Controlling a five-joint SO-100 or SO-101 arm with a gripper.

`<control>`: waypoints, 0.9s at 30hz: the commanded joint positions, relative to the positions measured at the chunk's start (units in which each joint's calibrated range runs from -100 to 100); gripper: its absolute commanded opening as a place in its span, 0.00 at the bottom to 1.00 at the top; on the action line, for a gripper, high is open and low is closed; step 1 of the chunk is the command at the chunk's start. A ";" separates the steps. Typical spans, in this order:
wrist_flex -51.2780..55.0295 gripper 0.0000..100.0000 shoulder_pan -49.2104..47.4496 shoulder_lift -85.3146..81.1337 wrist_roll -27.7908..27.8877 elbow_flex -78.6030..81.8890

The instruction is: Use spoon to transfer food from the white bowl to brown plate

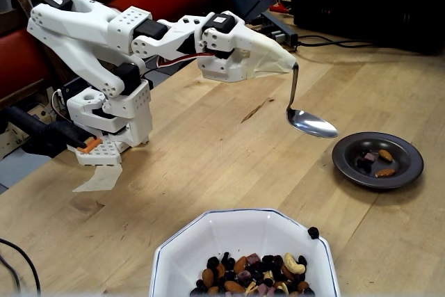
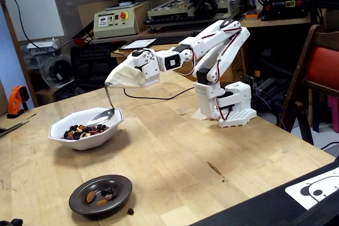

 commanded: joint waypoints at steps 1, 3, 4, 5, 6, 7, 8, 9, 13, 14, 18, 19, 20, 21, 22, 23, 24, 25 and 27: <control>1.54 0.03 0.57 -1.84 -0.24 -0.03; 1.94 0.03 0.57 -1.84 0.05 1.74; 2.02 0.03 0.57 -1.84 0.05 2.98; 1.94 0.03 0.64 -1.93 0.05 4.21; 1.94 0.03 1.08 -1.93 0.05 5.36; 1.94 0.03 1.82 -1.93 0.00 6.07; 1.86 0.03 2.64 -1.93 -0.15 6.87; 1.86 0.03 3.60 -1.93 -0.24 7.58; 0.20 0.03 5.90 -2.44 -0.29 8.64; -1.22 0.03 6.19 -3.21 -0.29 9.08; -8.02 0.03 6.27 -6.21 -0.29 10.85; -9.60 0.03 6.27 -6.72 -0.29 11.91; -10.95 0.03 6.27 -7.41 -0.29 13.24; -12.37 0.03 6.27 -8.09 -0.29 14.83; -13.55 0.03 6.27 -8.43 -0.29 16.52; -14.66 0.03 6.27 -8.69 -0.29 18.11; -15.69 0.03 6.27 -9.03 -0.29 19.52; -16.56 0.03 6.27 -9.37 -0.29 20.41; -17.51 0.03 6.19 -9.89 -0.29 22.09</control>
